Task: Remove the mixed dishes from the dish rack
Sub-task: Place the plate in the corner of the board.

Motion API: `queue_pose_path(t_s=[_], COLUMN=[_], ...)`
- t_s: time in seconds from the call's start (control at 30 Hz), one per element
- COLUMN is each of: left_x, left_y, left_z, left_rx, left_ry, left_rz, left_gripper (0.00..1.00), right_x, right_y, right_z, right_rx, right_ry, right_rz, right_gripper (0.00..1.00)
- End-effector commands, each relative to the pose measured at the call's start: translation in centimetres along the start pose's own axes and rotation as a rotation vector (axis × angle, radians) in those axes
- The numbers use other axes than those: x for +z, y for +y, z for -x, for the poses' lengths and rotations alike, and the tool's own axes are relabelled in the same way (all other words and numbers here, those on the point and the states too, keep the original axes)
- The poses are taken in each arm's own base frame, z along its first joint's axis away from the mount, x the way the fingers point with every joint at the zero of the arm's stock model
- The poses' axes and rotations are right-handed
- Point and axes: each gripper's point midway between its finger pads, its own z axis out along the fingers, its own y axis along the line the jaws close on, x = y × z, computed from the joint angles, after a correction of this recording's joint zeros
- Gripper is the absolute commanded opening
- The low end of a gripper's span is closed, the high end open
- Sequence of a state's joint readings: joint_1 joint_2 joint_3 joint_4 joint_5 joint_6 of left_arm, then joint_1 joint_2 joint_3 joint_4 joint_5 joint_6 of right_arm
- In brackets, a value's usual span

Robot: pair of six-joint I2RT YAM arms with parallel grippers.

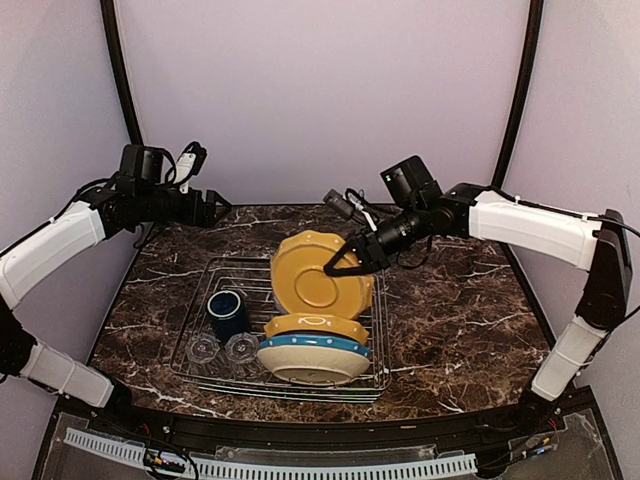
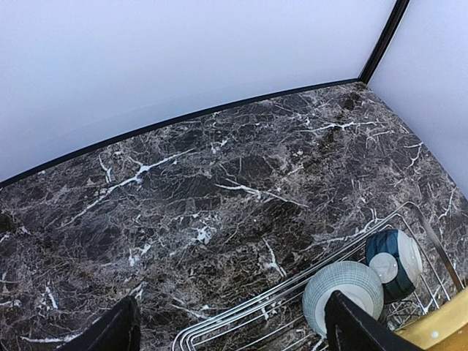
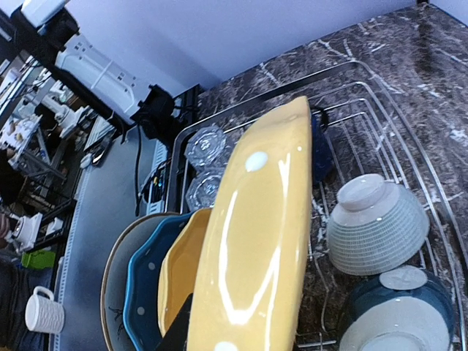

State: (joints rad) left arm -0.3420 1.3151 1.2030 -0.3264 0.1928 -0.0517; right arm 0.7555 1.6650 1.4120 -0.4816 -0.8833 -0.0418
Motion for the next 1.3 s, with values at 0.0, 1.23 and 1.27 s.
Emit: queue_pose_path(t_s=[0.0, 1.23, 1.27], left_x=[-0.9, -1.5, -1.5], left_y=[0.5, 0.1, 0.1], left_z=[0.4, 0.6, 0.5], left_rx=[0.015, -0.017, -0.019], left_ry=[-0.032, -0.068, -0.066], left_rz=[0.03, 0.013, 0.011], left_gripper=[0.86, 0.88, 0.88], right_x=[-5.3, -32.6, -32.7], right_y=[1.4, -27.2, -28.1], right_z=[9.0, -3.0, -3.3], right_rx=[-0.151, 0.211, 0.211], right_ry=[-0.272, 0.077, 0.105], right_rz=[-0.133, -1.691, -1.704], right_gripper=[0.0, 0.0, 0.0])
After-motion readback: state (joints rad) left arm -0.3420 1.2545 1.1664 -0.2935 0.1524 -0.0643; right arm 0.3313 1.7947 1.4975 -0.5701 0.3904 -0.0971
